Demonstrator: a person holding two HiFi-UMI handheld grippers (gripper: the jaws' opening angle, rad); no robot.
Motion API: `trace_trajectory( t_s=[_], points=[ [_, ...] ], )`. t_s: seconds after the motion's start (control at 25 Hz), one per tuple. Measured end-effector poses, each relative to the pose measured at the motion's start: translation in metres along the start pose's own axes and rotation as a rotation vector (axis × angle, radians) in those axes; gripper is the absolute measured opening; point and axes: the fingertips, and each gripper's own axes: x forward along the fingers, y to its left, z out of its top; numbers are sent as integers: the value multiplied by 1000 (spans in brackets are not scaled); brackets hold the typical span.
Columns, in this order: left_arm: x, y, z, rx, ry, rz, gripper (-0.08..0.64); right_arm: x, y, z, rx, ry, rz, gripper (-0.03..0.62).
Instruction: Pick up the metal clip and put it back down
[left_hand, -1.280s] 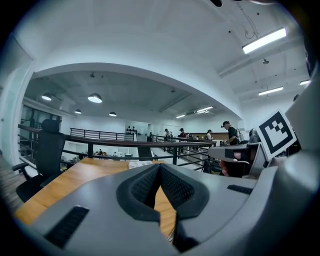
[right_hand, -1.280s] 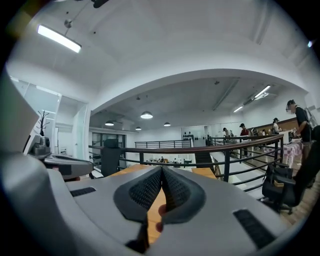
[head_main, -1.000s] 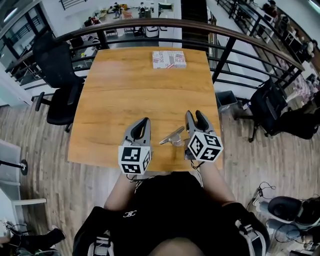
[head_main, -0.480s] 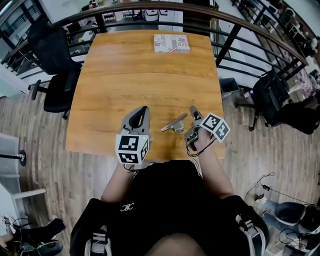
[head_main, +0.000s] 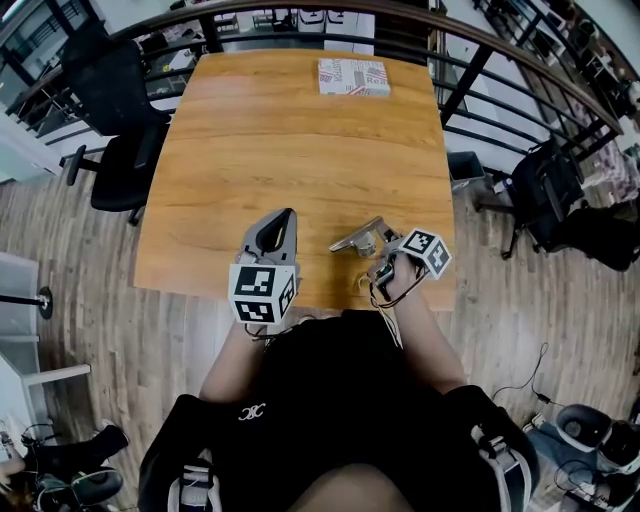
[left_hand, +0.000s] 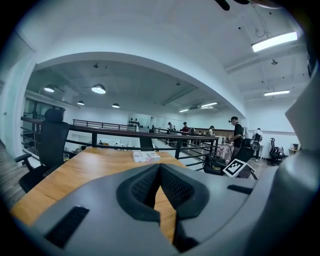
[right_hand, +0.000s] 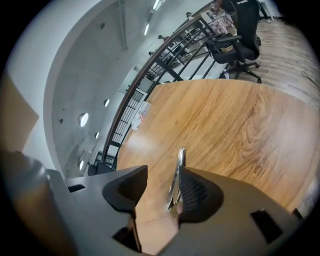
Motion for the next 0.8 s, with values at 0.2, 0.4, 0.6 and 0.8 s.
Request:
trace_trajectory(
  t_s=[0.2, 0.4, 0.6, 0.8],
  points=[
    [-11, 5, -7, -3, 12, 26, 14, 13, -14, -24, 87, 67, 30, 199],
    [-28, 15, -10, -4, 5, 61, 14, 24, -23, -43, 165, 104, 46, 199],
    [-40, 22, -9, -5, 4, 85, 14, 33, -24, -54, 230, 130, 44, 179],
    [-52, 24, -9, 1, 3, 100, 14, 31, -27, -55, 232, 104, 5, 38]
  ],
)
